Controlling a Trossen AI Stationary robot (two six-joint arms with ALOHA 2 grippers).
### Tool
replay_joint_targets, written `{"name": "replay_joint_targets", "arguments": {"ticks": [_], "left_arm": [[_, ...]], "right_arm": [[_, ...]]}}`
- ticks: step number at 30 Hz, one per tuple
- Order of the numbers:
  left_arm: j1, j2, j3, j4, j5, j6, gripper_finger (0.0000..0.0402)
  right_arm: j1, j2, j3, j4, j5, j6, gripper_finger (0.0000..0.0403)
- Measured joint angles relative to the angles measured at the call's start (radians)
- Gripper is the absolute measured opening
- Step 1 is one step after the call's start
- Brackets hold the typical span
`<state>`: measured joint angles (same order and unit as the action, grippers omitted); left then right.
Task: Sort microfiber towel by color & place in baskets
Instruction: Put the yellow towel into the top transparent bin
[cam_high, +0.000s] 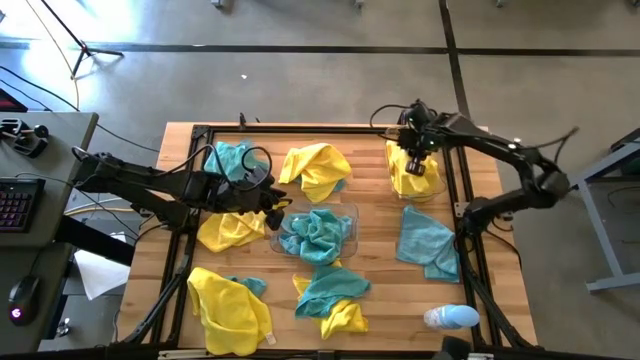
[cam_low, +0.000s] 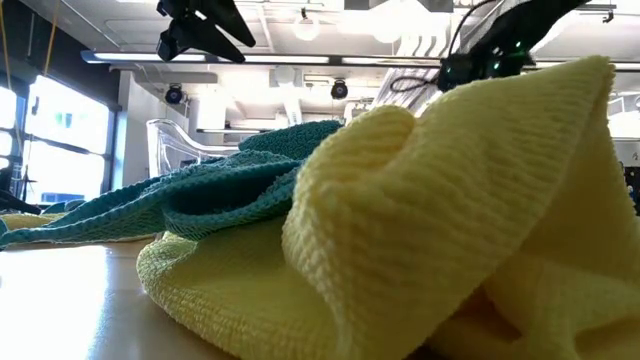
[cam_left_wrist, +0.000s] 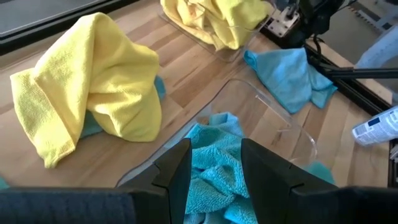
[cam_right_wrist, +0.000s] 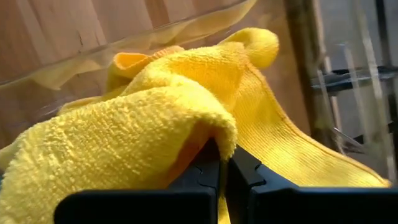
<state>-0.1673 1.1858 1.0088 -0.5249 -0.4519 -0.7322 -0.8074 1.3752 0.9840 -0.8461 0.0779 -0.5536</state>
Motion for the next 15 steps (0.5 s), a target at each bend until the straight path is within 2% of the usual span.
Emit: {"name": "replay_joint_targets", "arguments": {"ticks": [7,15], "left_arm": [[0.0,0.0,0.0,-0.001,-0.003,0.0,0.0129],[0.0,0.0,0.0,-0.001,-0.003,-0.018,0.0129]], "right_arm": [[0.0,0.099,-0.105,0.128,-0.001,-0.001,0.0],[0.0,0.11,-0.238,0.336,0.0,-0.039,0.0]]}}
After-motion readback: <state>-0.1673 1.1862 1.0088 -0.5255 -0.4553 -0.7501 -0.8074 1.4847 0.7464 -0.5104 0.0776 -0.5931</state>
